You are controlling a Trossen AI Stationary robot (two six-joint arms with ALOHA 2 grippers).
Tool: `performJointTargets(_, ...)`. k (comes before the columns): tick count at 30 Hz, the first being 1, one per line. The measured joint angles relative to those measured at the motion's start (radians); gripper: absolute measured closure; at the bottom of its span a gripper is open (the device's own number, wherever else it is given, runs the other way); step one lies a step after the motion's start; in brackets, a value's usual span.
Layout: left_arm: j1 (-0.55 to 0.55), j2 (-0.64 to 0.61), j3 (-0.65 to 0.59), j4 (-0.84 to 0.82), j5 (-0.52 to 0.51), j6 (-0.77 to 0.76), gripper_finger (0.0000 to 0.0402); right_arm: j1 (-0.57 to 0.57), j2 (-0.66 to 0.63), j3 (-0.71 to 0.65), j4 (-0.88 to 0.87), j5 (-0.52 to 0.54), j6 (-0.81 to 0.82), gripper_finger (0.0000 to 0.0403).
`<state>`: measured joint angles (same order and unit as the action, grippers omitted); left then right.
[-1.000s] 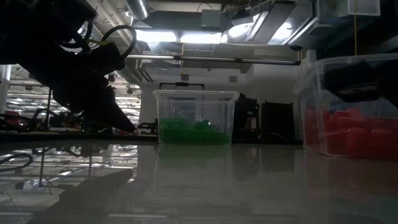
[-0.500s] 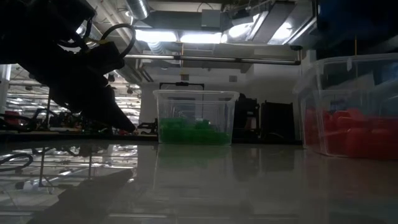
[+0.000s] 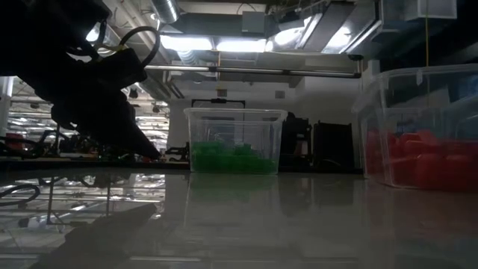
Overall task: Sort blocks
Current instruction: Put the blue game piece into the bottom right transparent bin
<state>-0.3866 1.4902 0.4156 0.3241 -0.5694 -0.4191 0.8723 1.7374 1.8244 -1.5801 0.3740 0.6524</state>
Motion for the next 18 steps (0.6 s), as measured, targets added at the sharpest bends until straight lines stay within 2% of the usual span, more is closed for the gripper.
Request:
performJointTargets(6, 0.0, 0.0, 0.0, 0.001, 0.0, 0.003, 0.04, 0.142, -0.121, -0.167, 0.009, 0.026, 0.326, 0.0269)
performJointTargets(11, 0.0, 0.0, 0.0, 0.001, 0.0, 0.004, 0.04, 0.234, -0.162, -0.327, 0.007, -0.086, 0.578, 0.0255)
performJointTargets(15, 0.0, 0.0, 0.0, 0.001, 0.0, 0.003, 0.04, 0.261, -0.161, -0.417, 0.007, -0.209, 0.679, 0.0218)
performJointTargets(18, 0.0, 0.0, 0.0, 0.002, 0.0, 0.003, 0.04, 0.235, -0.161, -0.454, 0.008, -0.32, 0.687, 0.018)
